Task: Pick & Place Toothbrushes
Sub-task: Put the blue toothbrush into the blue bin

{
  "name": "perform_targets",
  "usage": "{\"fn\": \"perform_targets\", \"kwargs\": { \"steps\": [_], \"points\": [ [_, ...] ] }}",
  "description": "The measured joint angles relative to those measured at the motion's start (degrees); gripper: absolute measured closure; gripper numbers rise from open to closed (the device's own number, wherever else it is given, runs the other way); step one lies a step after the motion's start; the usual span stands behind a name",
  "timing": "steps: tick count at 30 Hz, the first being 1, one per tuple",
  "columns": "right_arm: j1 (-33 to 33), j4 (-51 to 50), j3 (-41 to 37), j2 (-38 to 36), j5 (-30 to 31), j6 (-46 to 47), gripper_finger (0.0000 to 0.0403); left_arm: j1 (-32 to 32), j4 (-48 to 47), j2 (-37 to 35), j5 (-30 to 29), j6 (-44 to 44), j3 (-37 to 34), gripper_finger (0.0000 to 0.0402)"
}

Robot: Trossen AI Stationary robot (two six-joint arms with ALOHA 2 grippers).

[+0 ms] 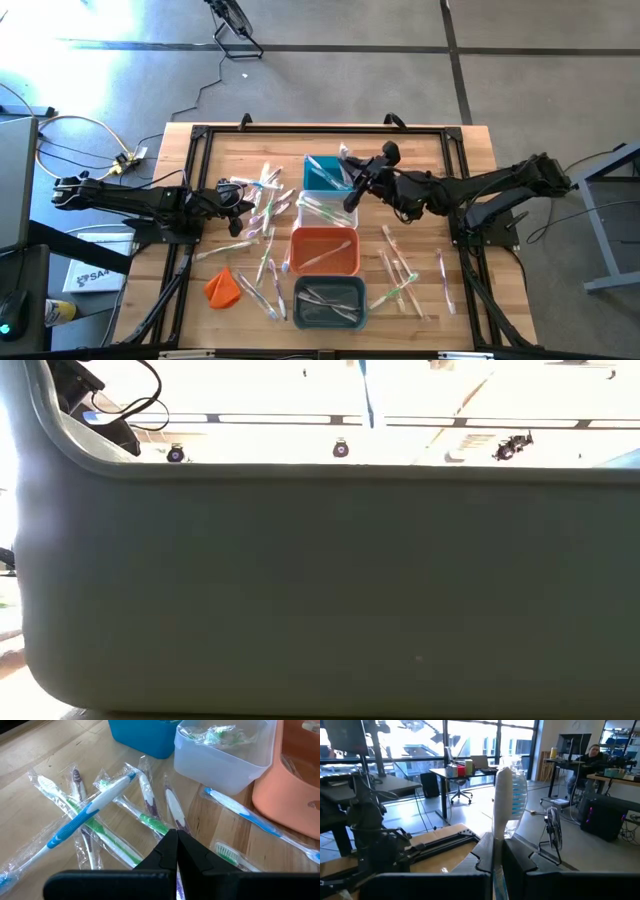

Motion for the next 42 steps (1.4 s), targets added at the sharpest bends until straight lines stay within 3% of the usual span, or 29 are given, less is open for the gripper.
{"fn": "perform_targets", "kwargs": {
  "steps": [17, 28, 42],
  "points": [
    [-0.66, 5.17, 0.97, 4.93, 4.66, -0.42, 0.0392, -0.01, 0.12, -0.01, -0.02, 4.72, 0.0, 0.0401],
    [-2.97, 4.27, 5.42, 4.84, 1.4, -2.95, 0.0392, -0.01, 0.52, 0.0, -0.03, 4.7, 0.0, 0.0401],
    [-3.9, 1.9, 5.4, 4.86, -0.56, 1.49, 0.0395, -0.01, 0.48, 0.01, -0.02, 4.68, 0.0, 0.0401]
  ]
}}
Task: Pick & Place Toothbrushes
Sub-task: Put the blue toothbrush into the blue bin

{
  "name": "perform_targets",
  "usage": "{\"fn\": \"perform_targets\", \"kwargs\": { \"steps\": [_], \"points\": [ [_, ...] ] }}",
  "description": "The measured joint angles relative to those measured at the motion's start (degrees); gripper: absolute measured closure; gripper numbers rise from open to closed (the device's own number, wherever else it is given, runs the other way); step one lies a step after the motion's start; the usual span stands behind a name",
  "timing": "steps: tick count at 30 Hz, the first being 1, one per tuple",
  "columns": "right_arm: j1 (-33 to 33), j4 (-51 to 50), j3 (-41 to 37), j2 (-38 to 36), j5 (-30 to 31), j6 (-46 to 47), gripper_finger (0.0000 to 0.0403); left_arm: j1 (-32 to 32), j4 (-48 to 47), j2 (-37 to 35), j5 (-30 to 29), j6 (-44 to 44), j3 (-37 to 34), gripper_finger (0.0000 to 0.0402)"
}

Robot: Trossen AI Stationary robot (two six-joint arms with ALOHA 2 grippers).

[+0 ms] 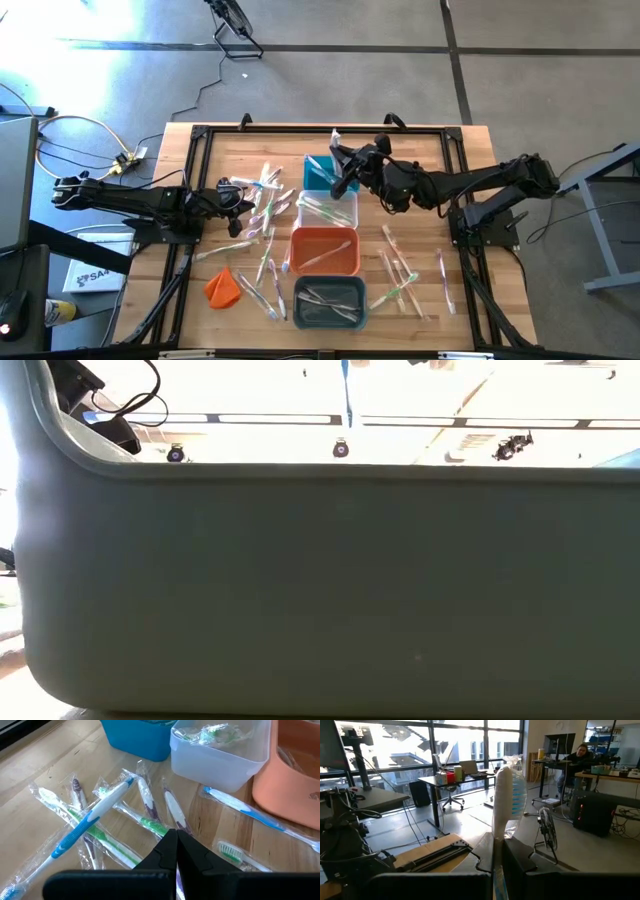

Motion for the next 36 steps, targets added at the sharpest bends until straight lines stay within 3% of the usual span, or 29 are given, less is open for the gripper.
{"fn": "perform_targets", "kwargs": {
  "steps": [6, 11, 19, 25, 29, 36],
  "points": [
    [-0.25, 0.96, 0.95, 1.43, -2.29, -0.25, 0.0395, 0.0, 0.0, 0.0, 0.0, 0.0, 0.0, 0.0401],
    [-1.35, -0.35, 6.51, 7.27, -9.29, -5.08, 0.0395, 0.0, 0.0, -0.02, 0.0, -0.02, 0.0, 0.0401],
    [-5.9, -19.93, 17.56, 14.49, -12.55, -6.68, 0.0395, 0.0, -0.06, -0.02, 0.0, -0.02, 0.0, 0.0401],
    [-9.83, -24.34, 18.25, 16.08, -18.93, -5.34, 0.0395, 0.01, -0.09, -0.02, 0.01, -0.02, 0.0, 0.0401],
    [-12.4, -29.49, 18.34, 16.93, -20.06, -2.78, 0.0395, 0.0, -0.37, 0.0, 0.02, -0.02, 0.0, 0.0401],
    [-15.84, -33.07, 18.32, 20.47, -28.74, -0.01, 0.0395, 0.02, -0.5, -0.02, 0.0, 0.52, 0.0, 0.0401]
  ]
}}
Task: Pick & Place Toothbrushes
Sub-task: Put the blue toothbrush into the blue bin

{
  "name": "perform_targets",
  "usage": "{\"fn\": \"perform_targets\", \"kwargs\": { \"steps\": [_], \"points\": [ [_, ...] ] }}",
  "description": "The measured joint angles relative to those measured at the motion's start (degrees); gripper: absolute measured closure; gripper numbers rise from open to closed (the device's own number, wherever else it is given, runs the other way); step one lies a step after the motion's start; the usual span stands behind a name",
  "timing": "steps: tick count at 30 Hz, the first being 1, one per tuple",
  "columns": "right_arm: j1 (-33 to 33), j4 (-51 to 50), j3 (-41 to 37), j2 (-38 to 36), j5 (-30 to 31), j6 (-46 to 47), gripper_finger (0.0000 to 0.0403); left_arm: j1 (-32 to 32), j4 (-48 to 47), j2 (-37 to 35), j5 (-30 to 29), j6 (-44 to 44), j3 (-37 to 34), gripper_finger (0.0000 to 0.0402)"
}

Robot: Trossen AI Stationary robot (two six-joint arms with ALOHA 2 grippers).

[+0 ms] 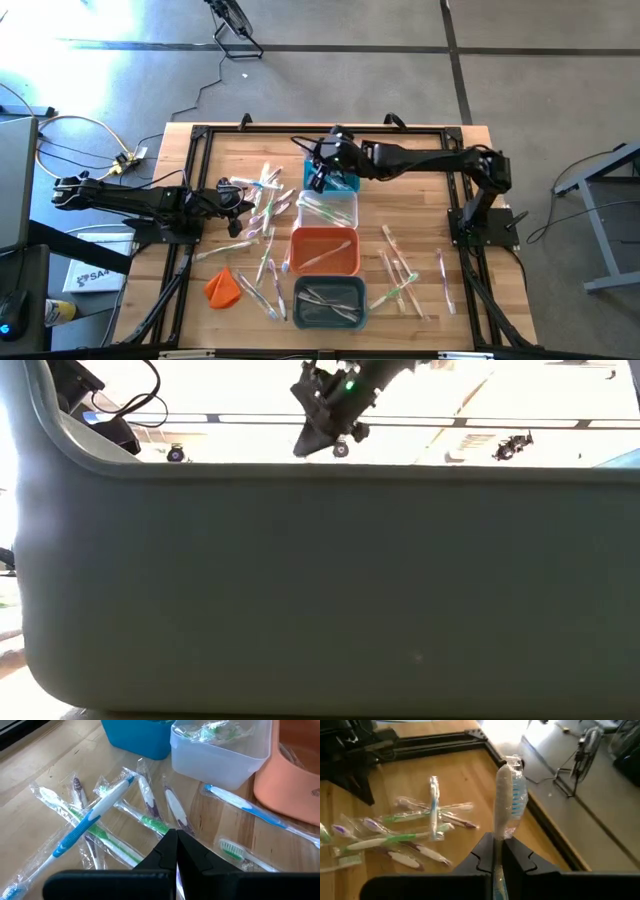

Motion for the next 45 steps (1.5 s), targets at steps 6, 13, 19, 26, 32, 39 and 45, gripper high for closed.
{"fn": "perform_targets", "kwargs": {
  "steps": [6, 13, 19, 26, 32, 39, 45],
  "points": [
    [-2.11, -3.0, -0.07, 3.12, -2.71, -0.82, 0.0395, -0.01, -0.5, 0.02, 0.0, 0.13, -0.04, 0.0401],
    [-3.23, -4.18, -0.02, 5.51, -3.06, -1.82, 0.0395, -0.02, -1.83, 0.02, -0.06, 0.04, -0.06, 0.0401],
    [-4.29, -5.45, -0.09, 6.55, -5.13, -1.39, 0.0395, 0.0, -1.87, 0.02, -0.06, 0.13, -0.06, 0.0401],
    [-4.99, -5.92, -0.07, 6.85, -7.23, 0.03, 0.0394, -0.02, -1.86, 0.02, -0.04, 0.13, -0.04, 0.0401],
    [-5.19, -6.23, -0.07, 6.85, -7.46, 0.08, 0.0393, 0.0, -1.88, 0.02, -0.04, 0.15, -0.04, 0.0401],
    [-5.15, -6.82, -0.07, 6.85, -10.11, 1.78, 0.0394, 0.0, -1.88, 0.02, -0.04, 0.15, -0.04, 0.0401],
    [-5.17, -8.92, -0.07, 6.85, -10.38, 2.45, 0.0393, -0.02, -1.88, 0.02, -0.04, 0.15, -0.04, 0.0401]
  ]
}}
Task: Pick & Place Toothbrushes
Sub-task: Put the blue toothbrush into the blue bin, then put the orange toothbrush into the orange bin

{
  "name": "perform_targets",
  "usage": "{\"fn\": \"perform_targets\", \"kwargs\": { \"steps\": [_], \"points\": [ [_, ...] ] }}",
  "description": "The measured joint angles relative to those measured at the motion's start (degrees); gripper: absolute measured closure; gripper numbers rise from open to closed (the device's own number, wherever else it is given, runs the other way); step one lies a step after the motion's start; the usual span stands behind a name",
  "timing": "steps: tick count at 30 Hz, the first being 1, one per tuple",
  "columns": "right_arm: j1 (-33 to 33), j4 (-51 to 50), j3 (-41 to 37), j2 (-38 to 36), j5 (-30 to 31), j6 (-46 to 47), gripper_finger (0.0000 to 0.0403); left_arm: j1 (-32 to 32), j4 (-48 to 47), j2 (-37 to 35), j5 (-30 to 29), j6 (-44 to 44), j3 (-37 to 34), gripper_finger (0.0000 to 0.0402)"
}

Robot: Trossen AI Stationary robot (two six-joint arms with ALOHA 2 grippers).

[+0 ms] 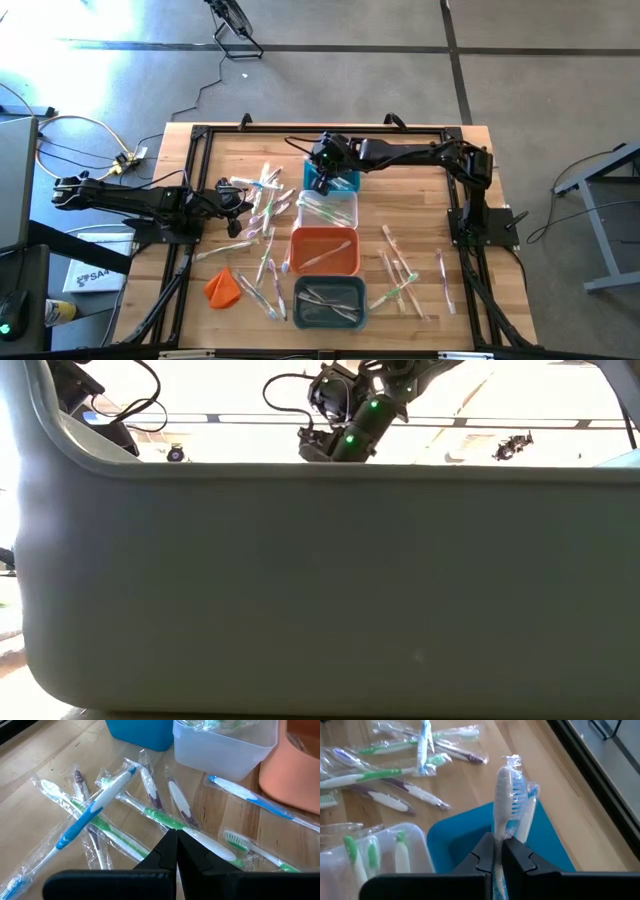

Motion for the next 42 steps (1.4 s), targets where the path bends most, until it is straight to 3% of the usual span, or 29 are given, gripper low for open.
{"fn": "perform_targets", "kwargs": {
  "steps": [10, 27, 42],
  "points": [
    [0.02, -1.38, 0.0, 0.0, 0.21, 0.66, 0.0386, 0.0, 0.0, 0.0, 0.02, 0.0, 0.0, 0.0401],
    [0.07, -1.17, 0.0, -0.02, 0.57, 0.2, 0.0289, 0.0, 0.0, -0.01, 0.04, -0.04, 0.03, 0.0401],
    [1.28, -1.14, 0.0, -0.04, 0.29, 0.66, 0.0282, 0.02, 0.0, 0.0, 0.07, -0.2, 0.09, 0.0401]
  ]
}}
